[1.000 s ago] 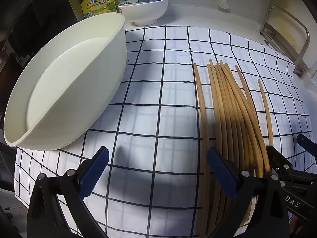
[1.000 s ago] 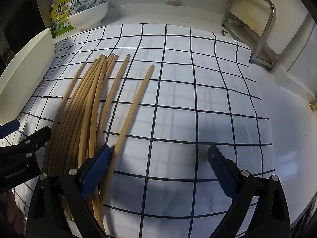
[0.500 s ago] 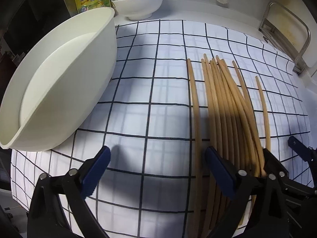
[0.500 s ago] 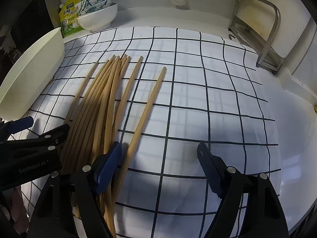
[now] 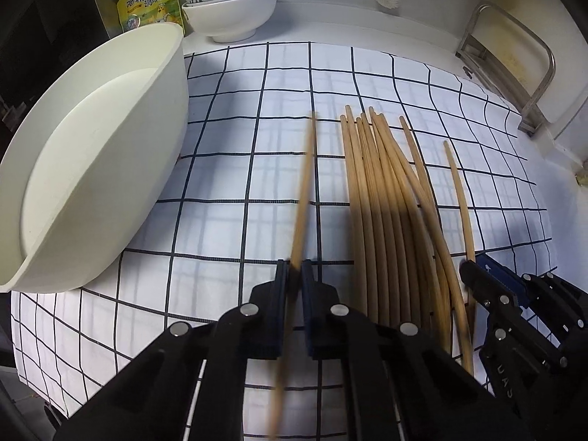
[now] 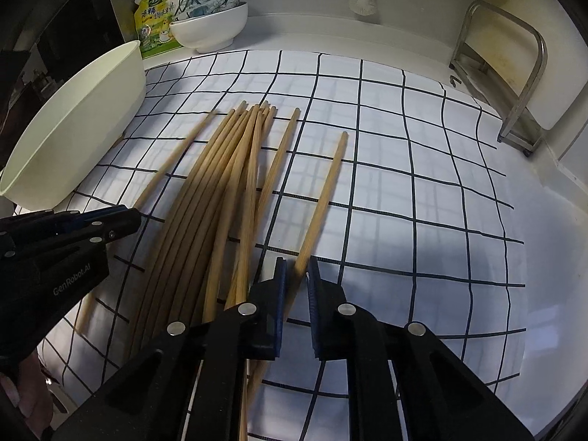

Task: Organize utensils
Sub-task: 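Carry the chopsticks into the white dish and open the right tool while the left tool releases its own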

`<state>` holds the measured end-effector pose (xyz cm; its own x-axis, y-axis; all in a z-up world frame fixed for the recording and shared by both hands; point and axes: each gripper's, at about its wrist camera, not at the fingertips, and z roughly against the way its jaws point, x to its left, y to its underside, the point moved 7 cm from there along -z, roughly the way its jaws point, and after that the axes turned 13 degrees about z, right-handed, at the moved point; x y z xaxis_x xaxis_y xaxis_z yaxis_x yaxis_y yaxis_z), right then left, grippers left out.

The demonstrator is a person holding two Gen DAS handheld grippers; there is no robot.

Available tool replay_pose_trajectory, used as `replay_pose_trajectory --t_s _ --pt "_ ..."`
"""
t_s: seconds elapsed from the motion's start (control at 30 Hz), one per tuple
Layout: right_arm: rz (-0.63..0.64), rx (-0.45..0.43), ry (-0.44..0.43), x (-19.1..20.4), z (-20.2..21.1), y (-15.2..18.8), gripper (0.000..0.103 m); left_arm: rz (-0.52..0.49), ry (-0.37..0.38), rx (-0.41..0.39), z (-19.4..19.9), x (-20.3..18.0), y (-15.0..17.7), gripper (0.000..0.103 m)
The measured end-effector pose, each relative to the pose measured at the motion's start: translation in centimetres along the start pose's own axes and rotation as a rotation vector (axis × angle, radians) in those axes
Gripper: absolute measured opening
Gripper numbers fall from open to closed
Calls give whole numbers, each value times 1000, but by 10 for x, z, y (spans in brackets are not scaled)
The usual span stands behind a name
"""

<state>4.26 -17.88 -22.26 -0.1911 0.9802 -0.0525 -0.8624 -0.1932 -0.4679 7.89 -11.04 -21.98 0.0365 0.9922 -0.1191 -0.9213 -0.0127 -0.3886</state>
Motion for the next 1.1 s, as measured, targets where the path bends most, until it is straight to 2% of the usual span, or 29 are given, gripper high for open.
replay_pose_trajectory --t_s 0.07,0.37,0.63,0.87,1.1 --pt "-22 -1 -15 -4 1 1 6 0 11 7 1 0 -1 7" --pt "-105 -30 -21 -24 22 -5 6 -8 58 -13 22 -2 -12 7" --pt "-121 -57 -2 -28 41 -22 6 -20 102 -47 49 -3 -27 7" --pt "-115 -97 -16 -13 58 -41 6 -11 114 -90 76 9 -41 7" --pt "-61 -148 -35 16 75 -75 6 37 95 -162 106 42 -62 7"
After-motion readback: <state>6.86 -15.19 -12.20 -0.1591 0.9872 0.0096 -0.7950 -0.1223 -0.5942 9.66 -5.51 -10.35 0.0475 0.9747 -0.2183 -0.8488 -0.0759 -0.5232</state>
